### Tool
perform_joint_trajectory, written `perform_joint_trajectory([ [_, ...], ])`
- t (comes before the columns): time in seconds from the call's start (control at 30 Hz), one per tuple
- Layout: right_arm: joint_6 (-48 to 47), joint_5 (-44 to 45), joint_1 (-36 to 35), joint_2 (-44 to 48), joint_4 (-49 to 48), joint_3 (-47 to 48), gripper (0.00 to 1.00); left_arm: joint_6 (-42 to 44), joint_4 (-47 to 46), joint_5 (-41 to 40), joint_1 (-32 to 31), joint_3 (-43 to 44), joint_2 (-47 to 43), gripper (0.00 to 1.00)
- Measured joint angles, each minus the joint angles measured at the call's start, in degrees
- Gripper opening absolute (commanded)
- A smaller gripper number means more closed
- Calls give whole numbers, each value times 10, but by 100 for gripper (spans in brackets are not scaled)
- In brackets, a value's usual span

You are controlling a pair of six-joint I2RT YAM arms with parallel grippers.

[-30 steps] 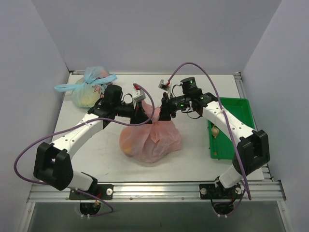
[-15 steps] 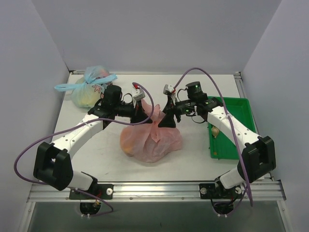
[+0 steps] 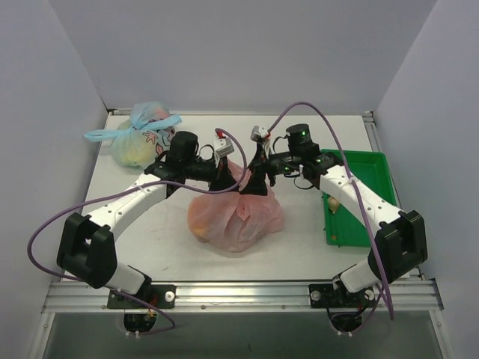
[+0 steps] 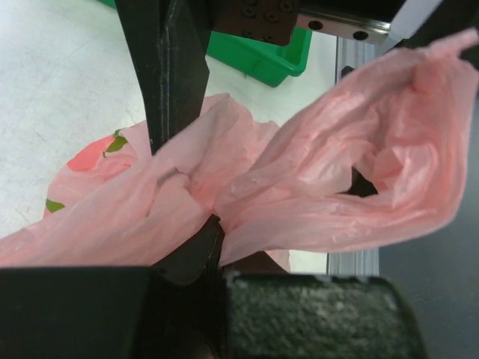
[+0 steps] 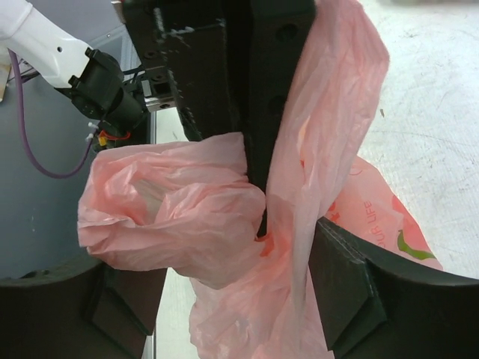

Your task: Place the fake fruits into the plastic bag and tie a complex knot

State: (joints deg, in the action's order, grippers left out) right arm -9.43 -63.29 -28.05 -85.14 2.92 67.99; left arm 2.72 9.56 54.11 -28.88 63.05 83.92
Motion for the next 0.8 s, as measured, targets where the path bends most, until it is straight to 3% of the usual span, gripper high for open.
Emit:
perform_joint_trajectory([
  [0.03,0,0,-1,0,0,0,76,-2,0,0,0,2,3,0],
  [0.2,-26,-2,-5,0,9,-1,80,-26,-8,1,0,4,14,0],
  [0.27,-35,-2,-5,0,12,-3,87,-39,-16,2,0,4,14,2],
  [0.43,-43,-2,-5,0,23,-3,91,-59,-32,5,-1,4,14,9],
  [0.5,-43,-2,-5,0,27,-3,85,-59,-32,6,-3,4,14,9],
  [0.6,-43,-2,-5,0,28,-1,64,-47,-25,10,-6,4,14,10],
  [0.63,-42,-3,-5,-1,29,1,50,-36,-20,12,-7,4,14,11],
  [0.7,-37,-4,-3,-4,29,7,38,-12,-5,14,-7,4,14,14],
  [0.73,-35,-5,-1,-7,28,8,26,2,4,14,-8,4,14,15],
  [0.8,-32,-6,2,-10,29,9,16,30,25,15,-8,4,12,24],
])
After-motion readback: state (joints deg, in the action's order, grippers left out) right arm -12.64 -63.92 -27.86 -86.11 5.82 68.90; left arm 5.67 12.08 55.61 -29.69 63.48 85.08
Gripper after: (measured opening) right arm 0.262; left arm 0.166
